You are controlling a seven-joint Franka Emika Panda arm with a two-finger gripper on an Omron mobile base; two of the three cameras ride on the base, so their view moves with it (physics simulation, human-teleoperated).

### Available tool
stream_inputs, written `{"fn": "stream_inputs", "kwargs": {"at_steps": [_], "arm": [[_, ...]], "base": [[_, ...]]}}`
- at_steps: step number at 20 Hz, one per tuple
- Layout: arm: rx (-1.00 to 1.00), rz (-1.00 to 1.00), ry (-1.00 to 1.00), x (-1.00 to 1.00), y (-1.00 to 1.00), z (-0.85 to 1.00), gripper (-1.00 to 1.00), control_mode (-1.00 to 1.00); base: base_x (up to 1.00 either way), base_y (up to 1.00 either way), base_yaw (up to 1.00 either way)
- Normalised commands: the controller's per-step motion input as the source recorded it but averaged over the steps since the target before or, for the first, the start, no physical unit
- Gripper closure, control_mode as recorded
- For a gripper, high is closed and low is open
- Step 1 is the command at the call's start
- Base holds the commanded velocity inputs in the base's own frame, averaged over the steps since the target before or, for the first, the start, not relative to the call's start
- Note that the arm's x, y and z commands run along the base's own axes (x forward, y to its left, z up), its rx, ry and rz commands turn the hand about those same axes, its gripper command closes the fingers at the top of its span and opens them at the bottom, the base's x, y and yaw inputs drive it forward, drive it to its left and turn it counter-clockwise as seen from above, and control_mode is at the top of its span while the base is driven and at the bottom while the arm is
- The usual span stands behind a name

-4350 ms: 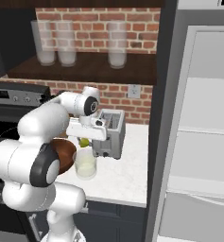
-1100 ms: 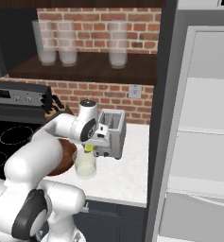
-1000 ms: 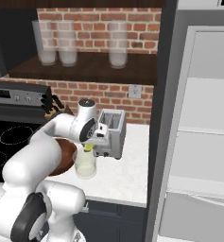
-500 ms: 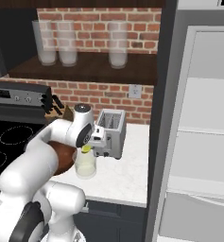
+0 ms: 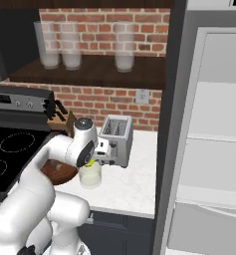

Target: Grab a lemon wedge from the fridge and one ice cube from the ice bowl, and put them in the glass of lemonade.

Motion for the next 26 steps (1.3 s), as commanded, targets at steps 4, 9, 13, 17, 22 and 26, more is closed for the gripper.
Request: {"fn": "stream_inputs", "kwargs": {"at_steps": [4,9,13,17,22,26], "arm": [[0.0,0.0,-0.02,-0.02,0.1,0.02,1.0,-1.0],[0.0,0.0,0.0,0.0,0.05,-0.16,1.0,-1.0],[0.0,0.0,0.0,0.0,0.0,-0.12,1.0,-1.0],[0.0,0.0,0.0,0.0,0.0,0.0,1.0,-1.0],[0.0,0.0,0.0,0.0,0.0,0.0,-1.0,-1.0],[0.0,0.0,0.0,0.0,0.0,0.0,-1.0,-1.0]], "base": [[0.0,0.0,0.0],[0.0,0.0,0.0],[0.0,0.0,0.0],[0.0,0.0,0.0],[0.0,0.0,0.0],[0.0,0.0,0.0]]}}
